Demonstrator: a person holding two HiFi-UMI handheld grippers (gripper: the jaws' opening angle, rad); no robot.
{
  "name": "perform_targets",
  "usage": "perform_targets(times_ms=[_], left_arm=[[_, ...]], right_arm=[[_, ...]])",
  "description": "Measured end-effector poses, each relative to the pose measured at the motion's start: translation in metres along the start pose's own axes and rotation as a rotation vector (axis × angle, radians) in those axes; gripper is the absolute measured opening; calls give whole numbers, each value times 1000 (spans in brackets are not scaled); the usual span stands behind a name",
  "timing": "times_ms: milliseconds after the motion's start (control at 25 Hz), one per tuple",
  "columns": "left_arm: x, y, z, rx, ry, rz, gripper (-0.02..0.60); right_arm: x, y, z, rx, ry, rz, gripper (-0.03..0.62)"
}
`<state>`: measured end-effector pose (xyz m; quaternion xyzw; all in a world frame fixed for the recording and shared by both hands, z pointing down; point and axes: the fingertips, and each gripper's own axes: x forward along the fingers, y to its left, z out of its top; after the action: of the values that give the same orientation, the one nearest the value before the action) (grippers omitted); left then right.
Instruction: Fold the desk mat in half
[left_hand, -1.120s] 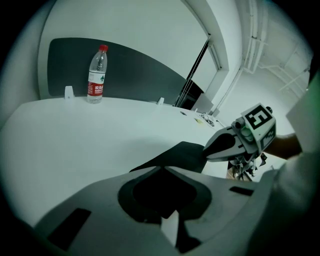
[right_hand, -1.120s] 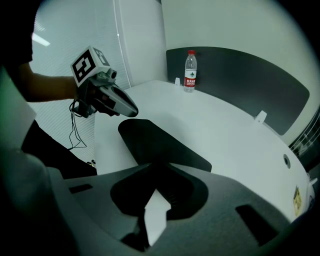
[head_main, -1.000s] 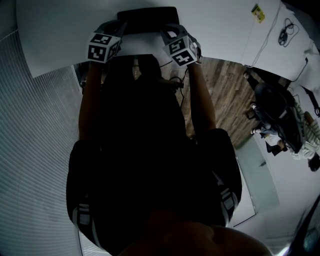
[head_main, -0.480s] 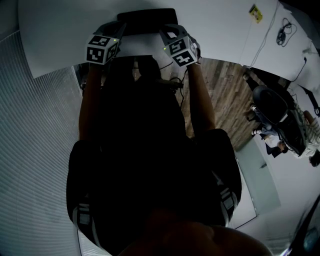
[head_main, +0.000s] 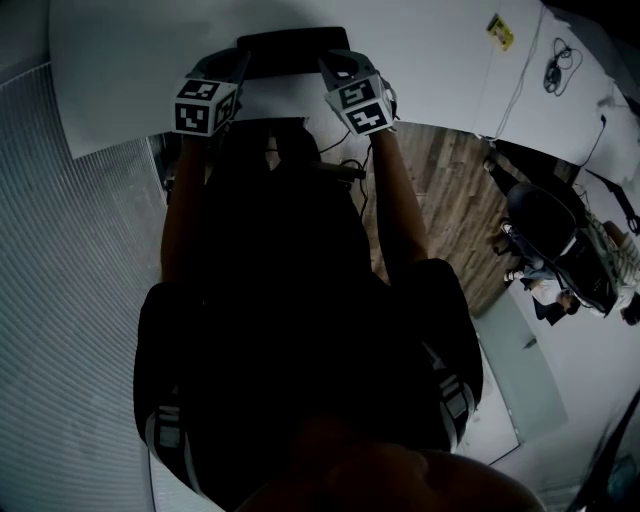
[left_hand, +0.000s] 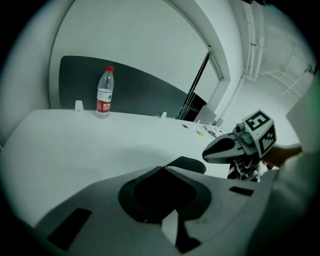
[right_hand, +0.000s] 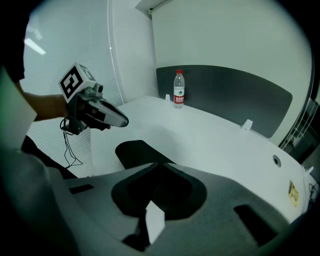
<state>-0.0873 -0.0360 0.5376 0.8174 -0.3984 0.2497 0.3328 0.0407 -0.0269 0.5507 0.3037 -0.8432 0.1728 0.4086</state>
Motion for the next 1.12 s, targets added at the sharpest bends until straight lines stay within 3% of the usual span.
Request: perform_targets(times_ms=[760,1120], left_arm=[[-64,-27,54,-84,-211,114,6],[-102,-32,78,-78,-345,175,6]], right_arm=[[-63,-17,36,371,-221,-91,2],[-104,-24,61,411,-358,-166,2]])
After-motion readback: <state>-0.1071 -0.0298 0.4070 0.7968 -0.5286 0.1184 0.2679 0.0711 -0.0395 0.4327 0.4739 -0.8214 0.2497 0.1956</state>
